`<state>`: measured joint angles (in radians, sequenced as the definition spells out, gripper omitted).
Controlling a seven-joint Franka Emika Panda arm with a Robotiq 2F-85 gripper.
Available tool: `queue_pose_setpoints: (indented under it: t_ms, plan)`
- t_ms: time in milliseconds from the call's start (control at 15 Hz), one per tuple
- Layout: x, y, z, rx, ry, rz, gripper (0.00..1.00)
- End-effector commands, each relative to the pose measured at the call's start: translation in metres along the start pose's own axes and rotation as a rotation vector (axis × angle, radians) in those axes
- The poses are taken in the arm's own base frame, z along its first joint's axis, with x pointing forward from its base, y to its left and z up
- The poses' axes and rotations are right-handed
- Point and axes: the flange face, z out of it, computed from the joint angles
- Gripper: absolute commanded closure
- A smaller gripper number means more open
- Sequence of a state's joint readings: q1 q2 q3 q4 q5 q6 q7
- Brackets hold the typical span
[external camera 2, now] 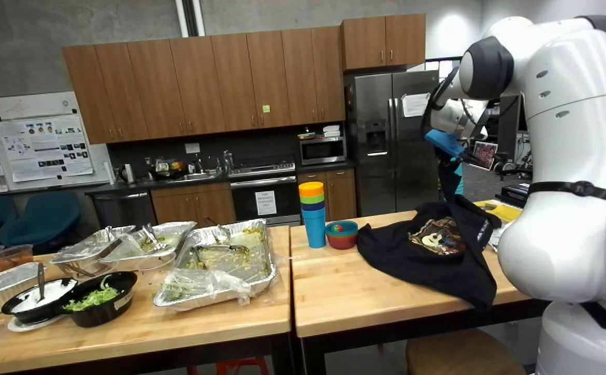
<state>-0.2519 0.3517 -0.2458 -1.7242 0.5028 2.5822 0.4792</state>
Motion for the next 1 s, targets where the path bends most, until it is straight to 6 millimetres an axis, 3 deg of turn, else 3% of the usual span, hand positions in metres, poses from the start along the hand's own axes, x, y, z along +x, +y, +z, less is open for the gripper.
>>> queue_pose_setpoints:
  t_ms: [0,333,400,600,933]
  plan:
    - [-0.005,-0.007,0.018,-0.025,0.006,0.018,0.99]
    - [-0.014,-0.013,0.035,-0.045,-0.011,0.029,0.99]
    - [-0.015,-0.015,0.037,-0.053,-0.012,0.029,0.71]
    - [-0.012,-0.02,0.045,-0.07,-0.009,0.046,0.6]
    - [-0.007,-0.022,0.053,-0.108,-0.03,0.058,0.27]
